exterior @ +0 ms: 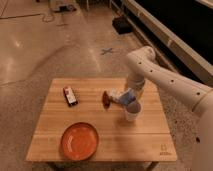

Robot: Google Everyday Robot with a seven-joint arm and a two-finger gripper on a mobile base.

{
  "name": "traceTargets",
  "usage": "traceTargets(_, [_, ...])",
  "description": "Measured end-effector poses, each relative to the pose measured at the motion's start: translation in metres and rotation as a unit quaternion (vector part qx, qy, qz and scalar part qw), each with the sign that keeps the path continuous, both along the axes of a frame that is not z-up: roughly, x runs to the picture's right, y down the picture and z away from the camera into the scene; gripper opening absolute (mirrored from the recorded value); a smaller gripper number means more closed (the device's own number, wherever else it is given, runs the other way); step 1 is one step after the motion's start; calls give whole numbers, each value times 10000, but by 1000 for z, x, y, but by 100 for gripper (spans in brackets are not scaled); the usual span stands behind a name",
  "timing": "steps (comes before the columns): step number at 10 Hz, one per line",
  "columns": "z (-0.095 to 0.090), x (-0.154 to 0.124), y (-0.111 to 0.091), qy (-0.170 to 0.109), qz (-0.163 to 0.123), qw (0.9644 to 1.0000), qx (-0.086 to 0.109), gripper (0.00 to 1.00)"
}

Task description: Place the white sponge in the ceramic cup

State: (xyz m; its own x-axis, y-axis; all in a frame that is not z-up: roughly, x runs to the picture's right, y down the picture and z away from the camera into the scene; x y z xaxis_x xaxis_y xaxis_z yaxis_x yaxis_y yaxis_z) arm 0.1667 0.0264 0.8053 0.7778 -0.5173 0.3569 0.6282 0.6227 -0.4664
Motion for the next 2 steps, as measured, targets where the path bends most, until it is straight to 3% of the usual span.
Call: traceTargets(2, [1,12,1,76,65,9999,-15,41])
